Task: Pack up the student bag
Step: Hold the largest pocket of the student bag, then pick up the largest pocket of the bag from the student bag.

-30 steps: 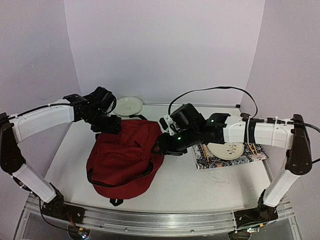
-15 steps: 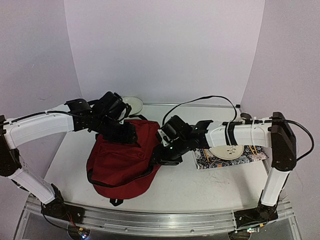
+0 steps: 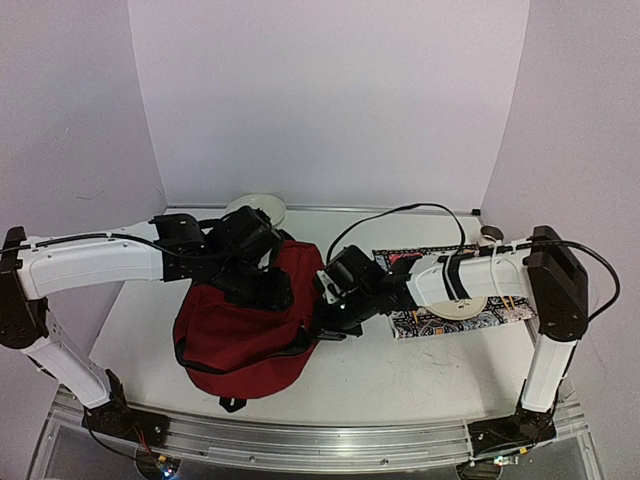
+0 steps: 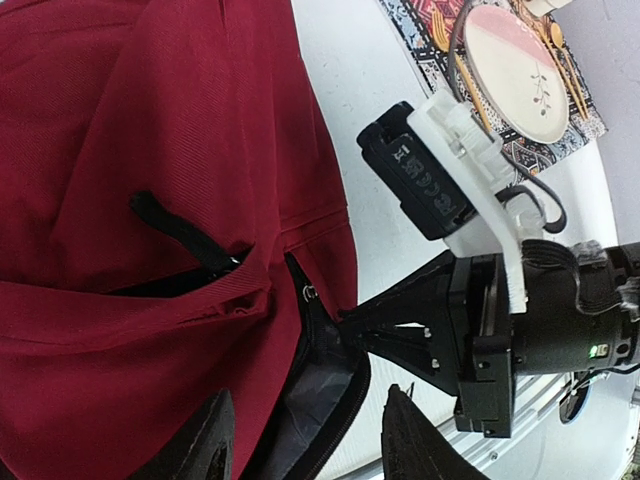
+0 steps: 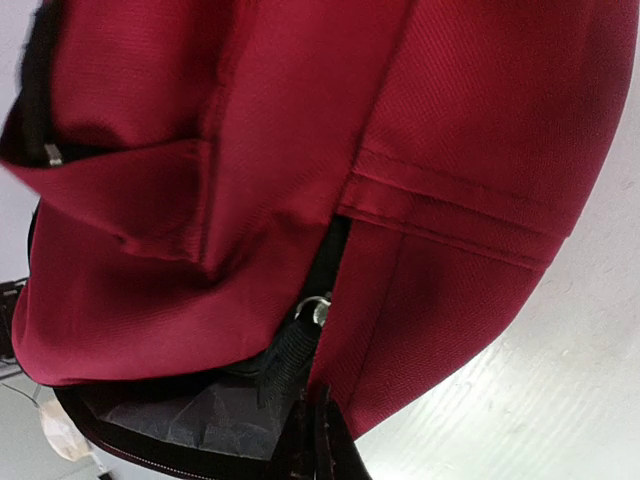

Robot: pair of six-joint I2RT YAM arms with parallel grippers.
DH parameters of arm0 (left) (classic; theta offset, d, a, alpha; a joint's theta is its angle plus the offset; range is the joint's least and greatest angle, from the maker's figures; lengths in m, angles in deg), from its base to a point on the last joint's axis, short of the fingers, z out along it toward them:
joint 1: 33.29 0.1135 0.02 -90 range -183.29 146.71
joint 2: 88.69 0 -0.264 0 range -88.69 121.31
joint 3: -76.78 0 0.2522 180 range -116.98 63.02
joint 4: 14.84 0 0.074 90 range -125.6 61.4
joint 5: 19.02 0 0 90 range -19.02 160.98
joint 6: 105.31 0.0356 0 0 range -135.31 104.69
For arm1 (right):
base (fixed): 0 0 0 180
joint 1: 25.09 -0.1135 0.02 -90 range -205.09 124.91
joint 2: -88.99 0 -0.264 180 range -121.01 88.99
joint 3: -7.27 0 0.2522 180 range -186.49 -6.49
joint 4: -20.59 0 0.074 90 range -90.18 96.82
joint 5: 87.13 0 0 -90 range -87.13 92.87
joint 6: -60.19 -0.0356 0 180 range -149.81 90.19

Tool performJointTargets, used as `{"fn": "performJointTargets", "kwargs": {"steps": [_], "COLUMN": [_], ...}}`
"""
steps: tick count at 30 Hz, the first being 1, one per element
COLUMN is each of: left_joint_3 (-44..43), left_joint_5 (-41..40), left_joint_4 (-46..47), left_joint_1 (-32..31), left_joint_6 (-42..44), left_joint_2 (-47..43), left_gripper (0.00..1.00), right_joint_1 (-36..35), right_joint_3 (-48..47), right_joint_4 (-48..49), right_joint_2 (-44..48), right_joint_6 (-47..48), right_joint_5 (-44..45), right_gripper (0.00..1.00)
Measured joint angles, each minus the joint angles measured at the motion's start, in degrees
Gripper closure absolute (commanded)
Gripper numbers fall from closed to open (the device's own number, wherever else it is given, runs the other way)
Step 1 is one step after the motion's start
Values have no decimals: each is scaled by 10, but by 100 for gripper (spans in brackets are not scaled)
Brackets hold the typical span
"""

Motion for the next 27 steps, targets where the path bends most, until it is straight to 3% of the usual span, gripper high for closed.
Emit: {"fn": "performJointTargets", "kwargs": {"steps": [7,11,18,27], "left_joint_3": [0,0,0,0], "left_joint_5": [0,-1,-13,-27], "left_joint_4": [3,6,11,22], "left_joint_1": [-13,-23,-45,-57], "left_joint_6": [-21,-28,-38,-41], "left_joint_2": [27,47,86,129], "left_gripper": [54,63,76,79], "right_joint_1": [0,2,2,4], "right_joint_3": [90,133,165,178], "right_joint_4": [119,180,267,316], "right_joint_2": [14,34,42,42], "right_joint_6": [-31,-50,-74,-92], "right_joint_5": [-11,-13,-18,-24], "right_gripper": [100,100,100,100]}}
